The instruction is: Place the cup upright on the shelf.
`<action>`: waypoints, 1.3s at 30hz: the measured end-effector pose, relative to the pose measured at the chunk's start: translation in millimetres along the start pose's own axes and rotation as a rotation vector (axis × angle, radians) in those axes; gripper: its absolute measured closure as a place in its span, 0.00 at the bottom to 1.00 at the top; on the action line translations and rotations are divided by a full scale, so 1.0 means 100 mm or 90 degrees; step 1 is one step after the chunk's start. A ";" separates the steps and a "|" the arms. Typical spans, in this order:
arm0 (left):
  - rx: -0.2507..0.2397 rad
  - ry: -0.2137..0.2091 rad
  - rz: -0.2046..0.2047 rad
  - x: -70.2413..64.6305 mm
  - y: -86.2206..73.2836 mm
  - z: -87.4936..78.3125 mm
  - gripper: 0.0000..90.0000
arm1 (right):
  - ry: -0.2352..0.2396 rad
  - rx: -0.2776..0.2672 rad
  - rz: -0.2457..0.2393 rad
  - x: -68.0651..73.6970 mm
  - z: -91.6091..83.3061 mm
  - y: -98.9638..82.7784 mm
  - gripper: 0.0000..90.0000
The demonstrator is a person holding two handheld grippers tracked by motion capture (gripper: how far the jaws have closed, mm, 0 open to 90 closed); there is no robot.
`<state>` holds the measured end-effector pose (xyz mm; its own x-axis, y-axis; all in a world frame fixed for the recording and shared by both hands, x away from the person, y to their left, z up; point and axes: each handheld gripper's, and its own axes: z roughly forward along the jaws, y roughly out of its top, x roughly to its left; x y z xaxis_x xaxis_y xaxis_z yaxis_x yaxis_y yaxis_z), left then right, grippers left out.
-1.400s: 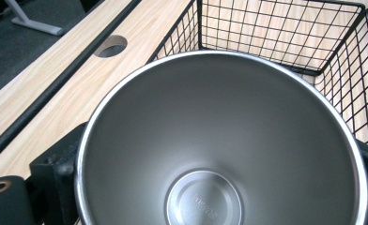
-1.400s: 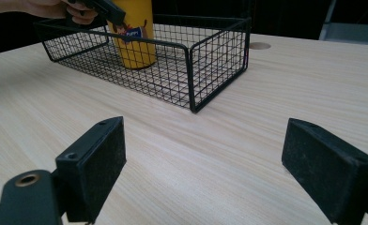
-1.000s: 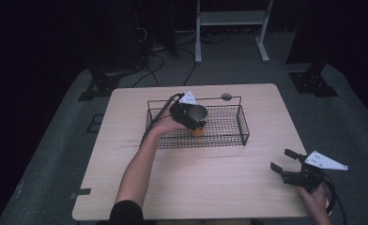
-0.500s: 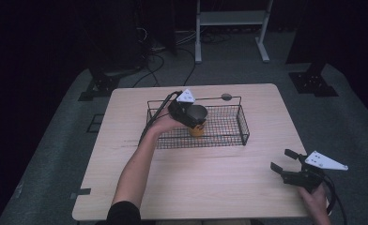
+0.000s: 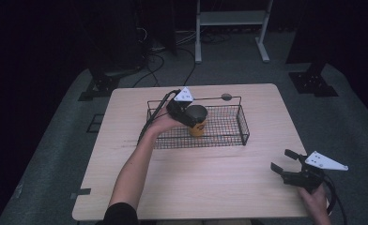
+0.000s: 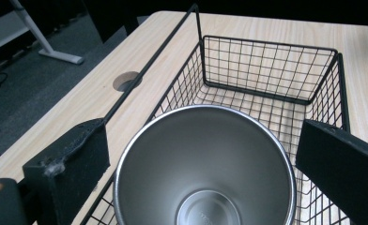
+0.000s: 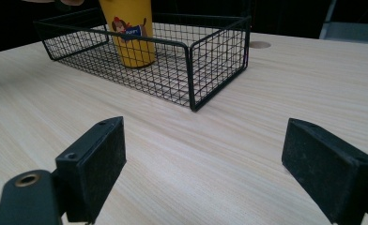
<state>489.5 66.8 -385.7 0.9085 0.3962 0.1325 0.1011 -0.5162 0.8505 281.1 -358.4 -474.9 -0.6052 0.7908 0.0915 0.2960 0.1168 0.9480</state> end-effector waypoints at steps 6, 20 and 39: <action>-0.014 0.002 -0.008 -0.03 0.00 -0.05 0.03 | -0.004 0.004 -0.001 0.01 0.00 0.00 0.14; -0.055 0.009 -0.021 -0.12 0.02 -0.22 0.03 | -0.005 0.007 0.002 0.01 0.00 0.00 0.14; -0.087 0.005 -0.025 -0.28 0.00 -0.38 0.03 | -0.006 0.004 0.005 0.00 0.00 0.00 0.14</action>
<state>448.8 84.1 -370.1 0.9019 0.4202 0.1004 0.0807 -0.3922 0.9163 280.7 -358.1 -474.9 -0.5952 0.7977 0.0965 0.3053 0.1134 0.9455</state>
